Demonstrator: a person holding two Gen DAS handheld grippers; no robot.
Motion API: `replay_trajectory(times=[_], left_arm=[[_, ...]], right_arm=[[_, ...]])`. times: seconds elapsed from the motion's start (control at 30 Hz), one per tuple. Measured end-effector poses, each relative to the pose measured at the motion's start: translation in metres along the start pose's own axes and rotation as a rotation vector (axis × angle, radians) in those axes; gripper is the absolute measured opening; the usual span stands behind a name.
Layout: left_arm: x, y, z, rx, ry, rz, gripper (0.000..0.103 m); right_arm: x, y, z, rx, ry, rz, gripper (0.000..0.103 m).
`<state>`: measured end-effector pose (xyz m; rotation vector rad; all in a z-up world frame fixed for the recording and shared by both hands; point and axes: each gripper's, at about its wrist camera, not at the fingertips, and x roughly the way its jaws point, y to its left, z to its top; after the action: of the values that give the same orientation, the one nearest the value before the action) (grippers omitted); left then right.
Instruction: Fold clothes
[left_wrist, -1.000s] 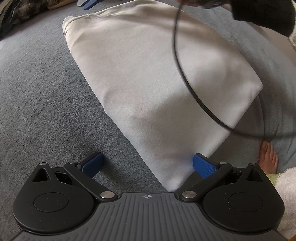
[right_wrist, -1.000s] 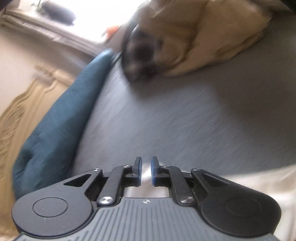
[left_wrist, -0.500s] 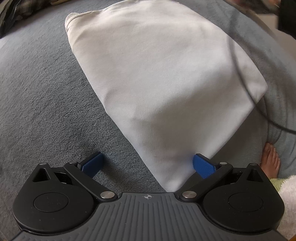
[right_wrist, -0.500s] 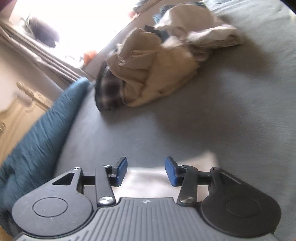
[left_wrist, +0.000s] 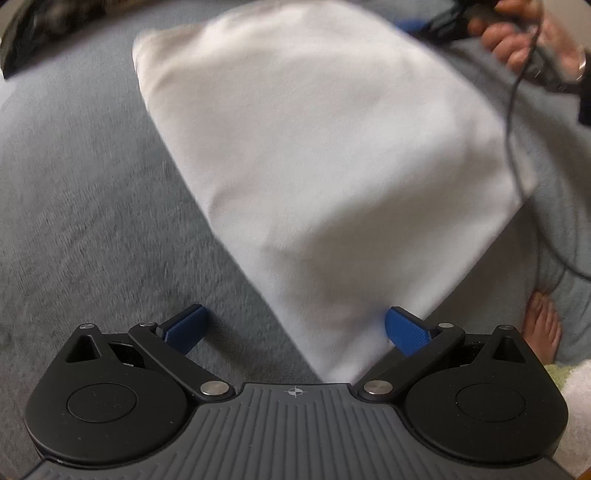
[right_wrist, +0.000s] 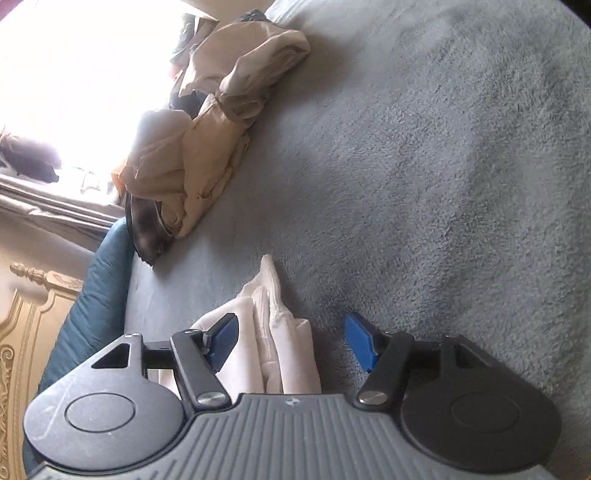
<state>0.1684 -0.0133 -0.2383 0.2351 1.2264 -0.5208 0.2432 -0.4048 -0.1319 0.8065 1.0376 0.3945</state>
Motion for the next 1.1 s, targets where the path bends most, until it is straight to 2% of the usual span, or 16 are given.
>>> replay_trajectory(times=[0.13, 0.17, 0.23, 0.3, 0.47, 0.5, 0.57, 0.6, 0.7, 0.8, 0.87, 0.9, 1.0, 1.07, 1.1], left_arm=[[-0.019, -0.005, -0.005, 0.013, -0.115, -0.029, 0.103], [-0.036, -0.014, 0.004, -0.011, -0.132, -0.027, 0.103], [-0.033, 0.008, 0.022, -0.094, -0.157, -0.052, 0.103], [-0.032, 0.019, 0.023, -0.168, -0.19, -0.089, 0.102], [-0.009, 0.036, 0.045, -0.232, -0.235, -0.135, 0.095], [-0.007, 0.035, 0.051, -0.228, -0.249, -0.139, 0.094], [-0.006, 0.034, 0.065, -0.221, -0.276, -0.148, 0.086], [-0.008, 0.034, 0.071, -0.228, -0.286, -0.155, 0.086], [-0.026, 0.034, 0.076, -0.298, -0.313, -0.208, 0.085], [-0.023, 0.043, 0.078, -0.363, -0.329, -0.255, 0.083], [-0.025, 0.044, 0.071, -0.358, -0.346, -0.25, 0.071], [-0.027, 0.043, 0.068, -0.359, -0.351, -0.251, 0.069], [-0.036, 0.041, 0.066, -0.428, -0.345, -0.279, 0.063], [-0.043, 0.04, 0.068, -0.482, -0.347, -0.284, 0.061], [-0.05, 0.034, 0.068, -0.485, -0.349, -0.273, 0.061]], right_arm=[[-0.004, -0.004, -0.006, -0.024, 0.033, 0.021, 0.066], [-0.007, -0.006, -0.009, -0.029, 0.041, 0.028, 0.066], [-0.013, -0.009, -0.017, -0.04, 0.07, 0.048, 0.066], [-0.016, -0.01, -0.027, -0.055, 0.096, 0.066, 0.066], [-0.022, -0.011, -0.047, -0.089, 0.159, 0.127, 0.066], [-0.019, -0.01, -0.046, -0.094, 0.162, 0.131, 0.067], [-0.013, -0.01, -0.04, -0.086, 0.165, 0.147, 0.068], [-0.008, -0.01, -0.035, -0.076, 0.161, 0.156, 0.068], [0.006, -0.007, -0.022, -0.056, 0.133, 0.179, 0.068], [0.019, -0.003, -0.016, -0.067, 0.139, 0.198, 0.069], [0.018, 0.0, -0.02, -0.099, 0.16, 0.213, 0.068], [0.018, 0.0, -0.022, -0.108, 0.174, 0.221, 0.068], [0.021, 0.001, -0.023, -0.127, 0.185, 0.203, 0.058], [0.028, 0.006, -0.021, -0.15, 0.186, 0.174, 0.041], [0.031, 0.011, -0.022, -0.172, 0.182, 0.153, 0.036]])
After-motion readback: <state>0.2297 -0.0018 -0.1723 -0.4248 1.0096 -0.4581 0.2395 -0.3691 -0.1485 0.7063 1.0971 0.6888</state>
